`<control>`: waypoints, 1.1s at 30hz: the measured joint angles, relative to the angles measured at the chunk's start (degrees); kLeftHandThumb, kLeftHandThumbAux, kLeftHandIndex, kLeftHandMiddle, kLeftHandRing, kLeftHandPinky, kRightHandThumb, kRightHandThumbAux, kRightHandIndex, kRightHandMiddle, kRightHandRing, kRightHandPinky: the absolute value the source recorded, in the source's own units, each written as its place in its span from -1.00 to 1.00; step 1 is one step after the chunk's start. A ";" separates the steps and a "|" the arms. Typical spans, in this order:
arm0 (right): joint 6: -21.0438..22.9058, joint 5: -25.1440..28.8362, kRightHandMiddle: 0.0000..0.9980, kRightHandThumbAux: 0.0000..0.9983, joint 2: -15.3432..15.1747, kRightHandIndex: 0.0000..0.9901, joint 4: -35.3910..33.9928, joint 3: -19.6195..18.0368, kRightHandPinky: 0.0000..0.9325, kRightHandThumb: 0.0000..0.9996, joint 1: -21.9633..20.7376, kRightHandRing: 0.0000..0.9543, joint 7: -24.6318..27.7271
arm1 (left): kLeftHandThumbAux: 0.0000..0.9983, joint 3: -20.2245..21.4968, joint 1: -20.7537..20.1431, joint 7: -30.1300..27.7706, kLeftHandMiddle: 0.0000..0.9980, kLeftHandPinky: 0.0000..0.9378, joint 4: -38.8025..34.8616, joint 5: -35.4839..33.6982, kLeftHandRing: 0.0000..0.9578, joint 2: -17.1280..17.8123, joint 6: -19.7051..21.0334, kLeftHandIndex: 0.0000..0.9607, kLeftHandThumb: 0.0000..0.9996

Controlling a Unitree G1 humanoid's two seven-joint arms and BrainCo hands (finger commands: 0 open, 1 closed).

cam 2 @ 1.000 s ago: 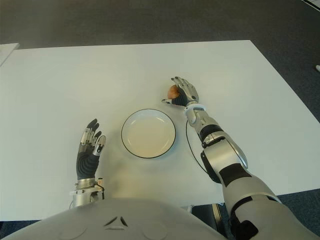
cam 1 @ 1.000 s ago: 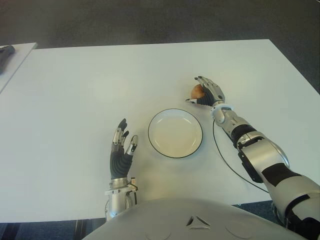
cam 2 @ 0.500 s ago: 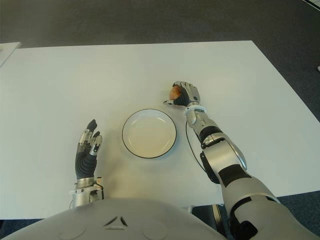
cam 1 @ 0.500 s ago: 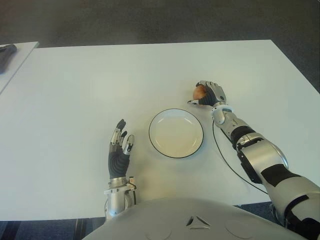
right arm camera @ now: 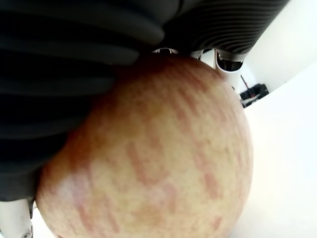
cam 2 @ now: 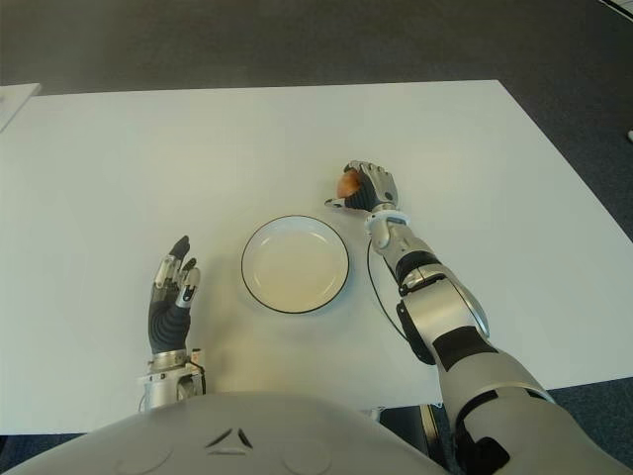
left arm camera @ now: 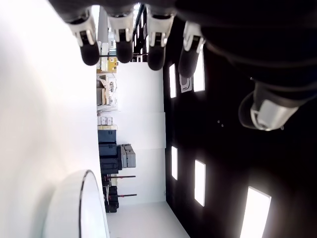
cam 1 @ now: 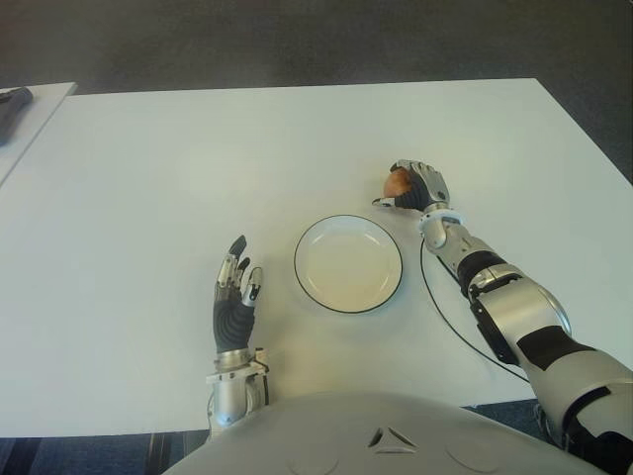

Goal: Put the apples into the plate.

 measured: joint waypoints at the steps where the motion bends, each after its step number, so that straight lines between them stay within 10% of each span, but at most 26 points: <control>1: -0.06 0.00 0.72 0.43 -0.03 -0.11 0.01 0.00 0.78 0.44 0.02 0.80 -0.10 | -0.19 0.04 -0.11 0.00 -0.81 -0.83 0.15 0.00 -0.87 0.01 -0.11 -0.68 -0.82; 33: -12.04 1.86 0.74 0.42 -2.10 -0.11 -7.92 -2.70 0.87 0.47 -4.23 0.81 -4.28 | -0.19 0.44 -1.00 -1.14 -0.84 -0.86 1.69 -0.11 -0.90 0.26 -1.66 -0.71 -0.83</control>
